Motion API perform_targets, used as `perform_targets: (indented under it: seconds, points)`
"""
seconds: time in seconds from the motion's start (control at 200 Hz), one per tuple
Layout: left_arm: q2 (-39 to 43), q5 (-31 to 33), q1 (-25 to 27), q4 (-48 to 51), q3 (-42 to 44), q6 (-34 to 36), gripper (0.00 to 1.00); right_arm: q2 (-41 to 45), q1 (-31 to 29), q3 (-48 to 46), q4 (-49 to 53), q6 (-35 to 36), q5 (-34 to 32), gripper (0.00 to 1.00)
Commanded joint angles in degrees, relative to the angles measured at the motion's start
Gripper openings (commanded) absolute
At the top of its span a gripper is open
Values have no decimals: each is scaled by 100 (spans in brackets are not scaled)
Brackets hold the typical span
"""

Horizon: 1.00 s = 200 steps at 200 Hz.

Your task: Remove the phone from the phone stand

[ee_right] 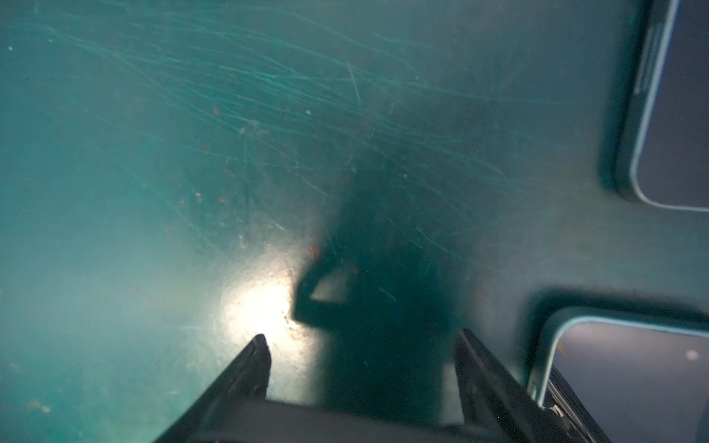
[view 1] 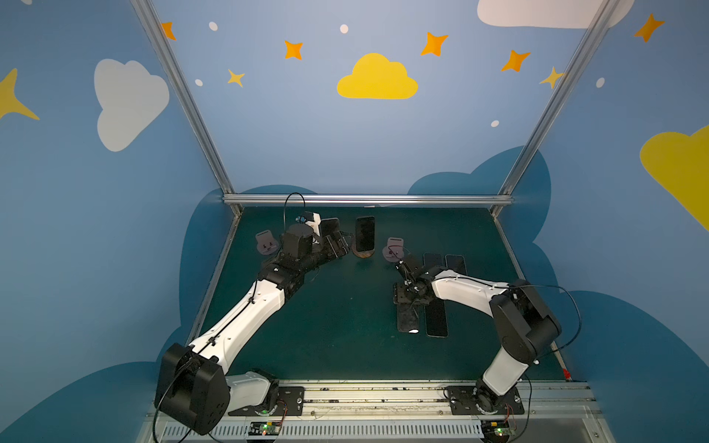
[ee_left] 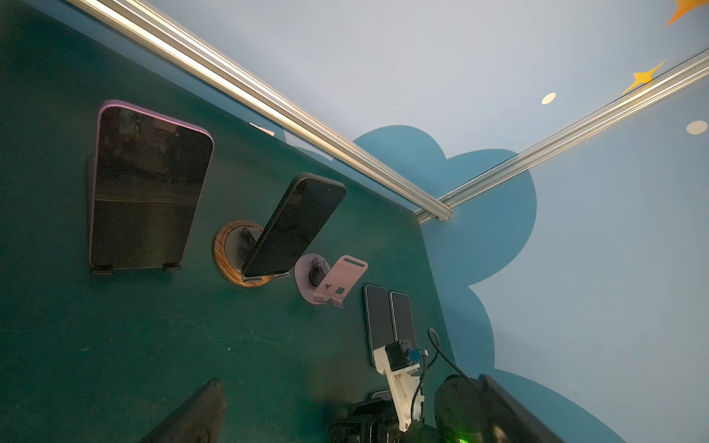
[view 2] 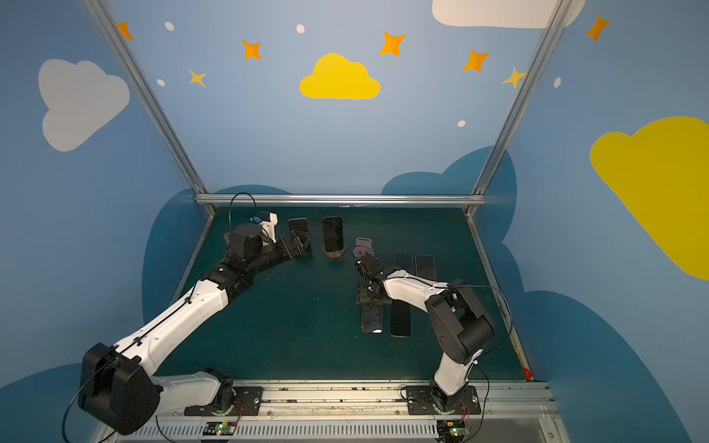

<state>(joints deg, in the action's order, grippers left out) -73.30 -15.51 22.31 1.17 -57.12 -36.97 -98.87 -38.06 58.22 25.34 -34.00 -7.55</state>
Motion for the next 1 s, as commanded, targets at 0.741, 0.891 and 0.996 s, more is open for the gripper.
perform_targets:
  seconds: [0.741, 0.891, 0.996]
  points:
    - [-9, 123, 79, 103, -123, 191, 100, -58, 150, -116, 140, 383, 555, 63]
    - [-18, 206, 85, 111, -110, 217, 100, -150, 134, -157, 154, 274, 571, 65]
    - [-27, 133, 81, 120, -132, 199, 100, -217, 135, -212, 173, 221, 639, 67]
